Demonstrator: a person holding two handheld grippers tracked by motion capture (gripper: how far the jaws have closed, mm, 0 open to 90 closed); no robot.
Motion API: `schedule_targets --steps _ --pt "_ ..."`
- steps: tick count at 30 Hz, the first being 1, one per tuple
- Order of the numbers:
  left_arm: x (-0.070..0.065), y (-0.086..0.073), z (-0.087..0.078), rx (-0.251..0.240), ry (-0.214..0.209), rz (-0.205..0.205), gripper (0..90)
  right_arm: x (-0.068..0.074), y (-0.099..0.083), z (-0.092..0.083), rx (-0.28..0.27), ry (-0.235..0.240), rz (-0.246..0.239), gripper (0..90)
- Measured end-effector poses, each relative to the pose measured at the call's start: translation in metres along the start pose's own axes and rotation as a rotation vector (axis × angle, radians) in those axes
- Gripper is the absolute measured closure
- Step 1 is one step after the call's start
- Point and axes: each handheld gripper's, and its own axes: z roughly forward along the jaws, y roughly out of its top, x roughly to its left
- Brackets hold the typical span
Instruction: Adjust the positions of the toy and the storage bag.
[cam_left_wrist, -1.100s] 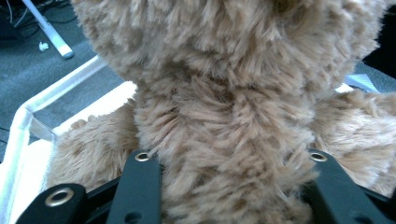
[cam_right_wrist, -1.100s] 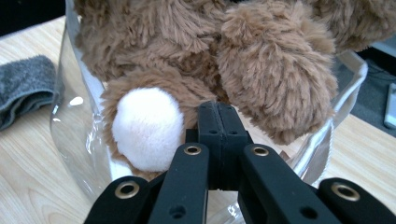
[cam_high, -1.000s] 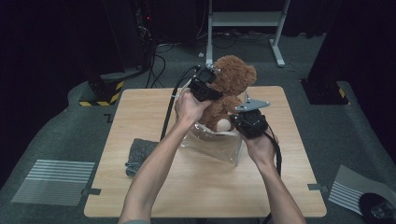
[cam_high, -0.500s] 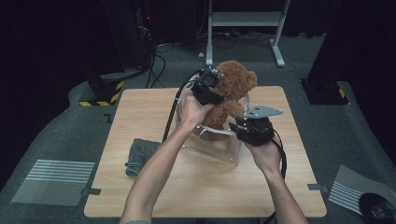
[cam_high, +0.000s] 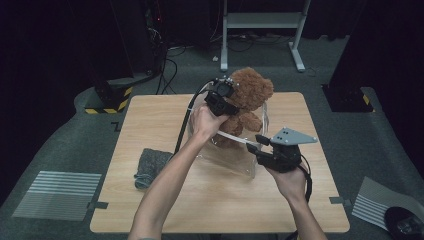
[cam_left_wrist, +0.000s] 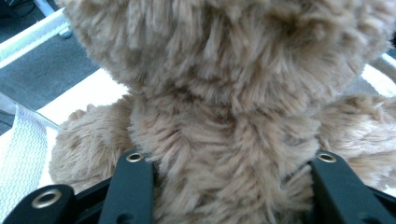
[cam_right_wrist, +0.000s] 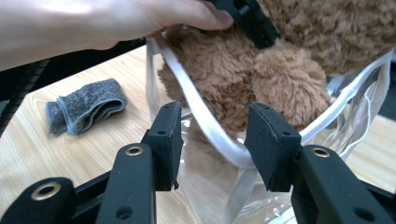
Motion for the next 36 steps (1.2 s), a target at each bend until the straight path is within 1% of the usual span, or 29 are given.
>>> schedule_targets --steps 2,3,4,5,6,11,12,16,18,22,28,32,36 --pt "0.000 -0.001 0.002 0.007 -0.002 -0.003 54.3 0.006 -0.003 -0.006 -0.018 -0.013 -0.021 56.7" --pt "0.000 -0.001 0.003 0.008 -0.002 -0.002 54.3 0.007 -0.005 -0.008 -0.022 0.006 -0.021 56.7" --pt "0.000 -0.002 0.004 0.013 -0.001 -0.004 54.2 0.009 -0.007 -0.009 -0.023 0.014 -0.029 56.8" --pt "0.000 -0.002 0.005 0.013 -0.001 -0.003 54.1 0.012 -0.009 -0.010 -0.021 0.009 -0.043 56.8" --pt "0.000 -0.002 0.005 0.018 -0.003 -0.002 54.1 0.014 -0.012 -0.010 -0.016 0.019 -0.048 56.8" --pt "-0.001 -0.004 0.007 0.027 -0.001 -0.004 53.8 0.019 -0.031 -0.004 0.025 0.070 -0.059 56.8" --pt "-0.001 -0.004 0.007 0.032 -0.002 -0.008 53.6 0.020 -0.034 -0.003 0.026 0.087 -0.059 56.8" --pt "-0.002 -0.006 0.010 0.061 0.004 -0.002 52.2 0.023 -0.048 0.001 0.049 0.122 -0.068 56.8" --pt "-0.002 -0.007 0.010 0.066 0.004 -0.002 51.7 0.024 -0.056 0.005 0.070 0.135 -0.065 56.8" --pt "-0.002 -0.008 0.013 0.095 0.006 -0.011 49.4 0.023 -0.075 0.013 0.119 0.159 -0.045 56.7" --pt "-0.002 -0.008 0.015 0.124 0.006 -0.015 46.8 0.014 -0.104 0.026 0.181 0.146 -0.009 56.3" --pt "-0.002 -0.009 0.015 0.128 0.009 -0.021 46.2 0.005 -0.120 0.033 0.213 0.108 0.012 56.0" --pt "-0.002 -0.009 0.016 0.138 0.011 -0.024 45.9 -0.006 -0.131 0.037 0.236 0.065 0.035 55.9"
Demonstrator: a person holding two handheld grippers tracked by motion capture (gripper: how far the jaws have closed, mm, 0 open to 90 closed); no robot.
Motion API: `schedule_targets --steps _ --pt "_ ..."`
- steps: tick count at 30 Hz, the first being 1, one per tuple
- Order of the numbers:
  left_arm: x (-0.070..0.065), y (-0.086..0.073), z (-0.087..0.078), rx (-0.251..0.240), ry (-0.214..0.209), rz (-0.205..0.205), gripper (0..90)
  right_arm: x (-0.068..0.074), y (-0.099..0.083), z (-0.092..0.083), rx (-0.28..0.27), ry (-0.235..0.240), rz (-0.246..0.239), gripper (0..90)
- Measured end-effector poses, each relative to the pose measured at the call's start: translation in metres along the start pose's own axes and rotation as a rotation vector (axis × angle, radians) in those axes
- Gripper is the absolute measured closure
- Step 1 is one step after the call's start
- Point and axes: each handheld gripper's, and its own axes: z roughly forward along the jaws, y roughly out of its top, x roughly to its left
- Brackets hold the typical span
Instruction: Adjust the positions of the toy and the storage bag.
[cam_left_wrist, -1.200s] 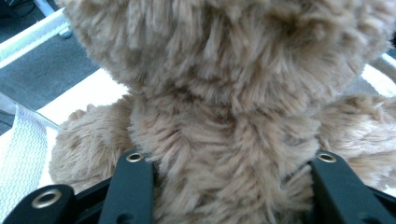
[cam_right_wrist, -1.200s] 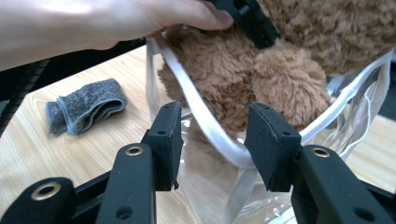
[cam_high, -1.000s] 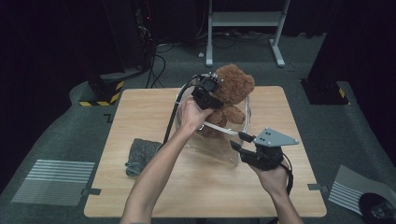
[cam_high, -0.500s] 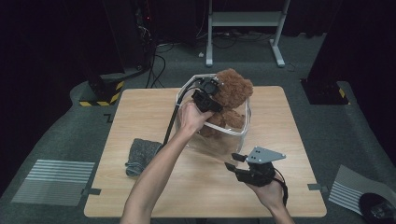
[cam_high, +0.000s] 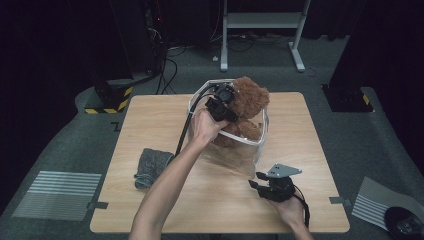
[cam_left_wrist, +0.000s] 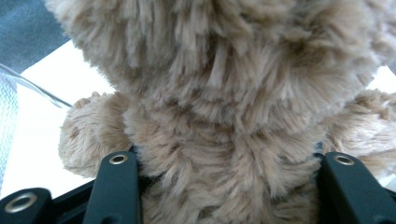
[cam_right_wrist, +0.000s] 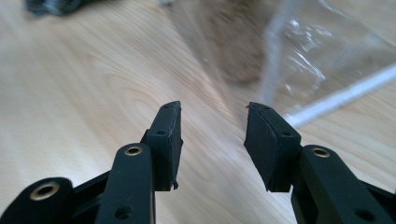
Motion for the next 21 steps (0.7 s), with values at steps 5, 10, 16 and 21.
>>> schedule_targets --steps 5,10,16,21 --pt "0.000 0.000 0.000 0.013 0.005 -0.007 44.8 -0.014 -0.009 0.006 0.027 -0.053 0.028 55.4" --pt "0.000 0.000 0.003 0.038 0.002 -0.018 39.3 -0.028 -0.014 0.010 0.044 -0.106 0.062 54.2" --pt "0.000 0.000 0.005 0.044 0.010 -0.022 31.5 -0.039 -0.017 0.012 0.045 -0.148 0.097 52.9" --pt "0.000 -0.001 0.003 0.027 0.009 -0.024 25.4 -0.045 -0.019 0.014 0.056 -0.168 0.101 52.6"
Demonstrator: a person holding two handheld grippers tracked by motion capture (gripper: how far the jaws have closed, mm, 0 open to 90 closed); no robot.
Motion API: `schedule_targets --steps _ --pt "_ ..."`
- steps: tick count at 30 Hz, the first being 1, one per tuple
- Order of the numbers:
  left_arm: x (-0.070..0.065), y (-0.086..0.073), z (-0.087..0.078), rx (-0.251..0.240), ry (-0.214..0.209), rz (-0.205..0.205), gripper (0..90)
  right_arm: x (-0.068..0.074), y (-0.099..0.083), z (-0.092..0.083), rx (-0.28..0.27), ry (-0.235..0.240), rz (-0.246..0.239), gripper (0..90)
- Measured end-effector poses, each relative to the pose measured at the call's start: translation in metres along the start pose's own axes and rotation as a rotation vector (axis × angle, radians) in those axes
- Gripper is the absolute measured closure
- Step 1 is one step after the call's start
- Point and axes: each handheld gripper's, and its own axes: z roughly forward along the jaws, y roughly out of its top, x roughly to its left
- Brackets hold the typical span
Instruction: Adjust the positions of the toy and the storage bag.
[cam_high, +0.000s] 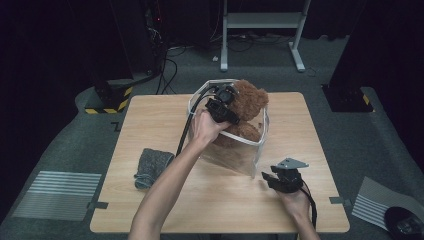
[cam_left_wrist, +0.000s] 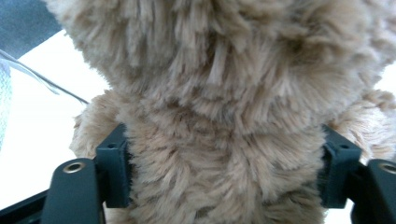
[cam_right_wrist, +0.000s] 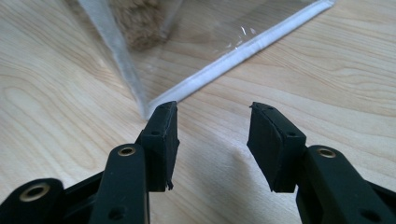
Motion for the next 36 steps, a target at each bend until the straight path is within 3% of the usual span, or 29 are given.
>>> schedule_targets --steps 12,20,36 --pt "0.005 -0.007 -0.022 -0.121 -0.017 0.026 26.1 -0.008 -0.004 0.008 0.039 -0.055 0.015 49.8" --pt "0.013 -0.014 -0.047 -0.188 -0.033 0.025 26.1 -0.011 -0.005 0.011 0.021 -0.071 0.025 46.8" --pt "0.035 -0.058 -0.093 -0.312 -0.044 -0.001 26.3 -0.012 -0.007 0.012 0.012 -0.073 0.026 43.2"
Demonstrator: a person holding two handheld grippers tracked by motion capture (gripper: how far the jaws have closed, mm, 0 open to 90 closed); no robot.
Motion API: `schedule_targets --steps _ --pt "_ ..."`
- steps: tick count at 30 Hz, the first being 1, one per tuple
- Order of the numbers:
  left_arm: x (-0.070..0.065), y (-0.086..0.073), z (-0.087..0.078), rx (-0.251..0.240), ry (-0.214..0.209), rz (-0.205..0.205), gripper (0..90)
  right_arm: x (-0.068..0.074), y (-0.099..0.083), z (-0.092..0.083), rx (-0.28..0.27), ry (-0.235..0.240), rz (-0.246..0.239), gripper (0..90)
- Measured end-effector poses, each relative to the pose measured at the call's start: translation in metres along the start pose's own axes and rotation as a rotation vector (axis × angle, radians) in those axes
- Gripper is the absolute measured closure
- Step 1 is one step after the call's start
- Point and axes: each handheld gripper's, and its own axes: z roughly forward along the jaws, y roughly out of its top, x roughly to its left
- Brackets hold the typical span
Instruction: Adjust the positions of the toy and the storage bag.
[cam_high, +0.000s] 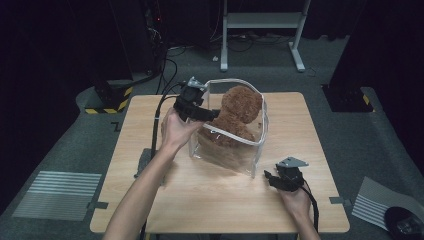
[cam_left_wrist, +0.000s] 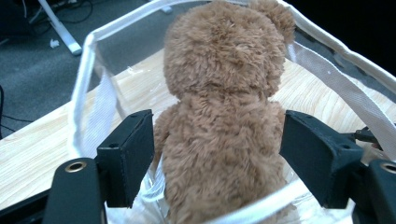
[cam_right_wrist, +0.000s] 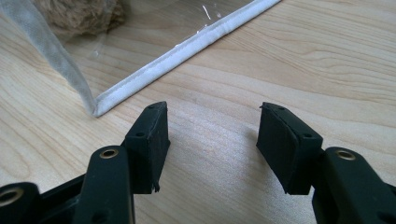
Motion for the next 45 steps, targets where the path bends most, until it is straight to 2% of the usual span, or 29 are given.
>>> schedule_targets --steps 5,13,24,30,39,45 --pt "0.008 -0.015 -0.017 -0.042 0.003 -0.021 26.2 0.000 0.000 0.000 0.001 -0.001 0.000 41.4" --pt "0.019 -0.040 -0.035 -0.075 0.007 -0.055 26.2 0.000 0.000 0.000 0.001 0.001 -0.001 40.9" --pt "0.028 -0.077 -0.050 -0.088 0.042 -0.084 26.2 0.000 0.000 0.000 0.001 0.000 -0.001 40.9" --pt "0.029 -0.097 -0.057 -0.085 0.060 -0.082 26.4 0.000 0.000 0.000 0.001 0.001 0.000 40.9" --pt "0.033 -0.129 -0.065 -0.091 0.068 -0.109 26.3 0.000 0.000 0.000 0.001 0.001 -0.002 40.7" --pt "0.032 -0.148 -0.067 -0.091 0.047 -0.129 25.9 0.000 0.000 0.000 0.001 0.002 -0.003 40.4"
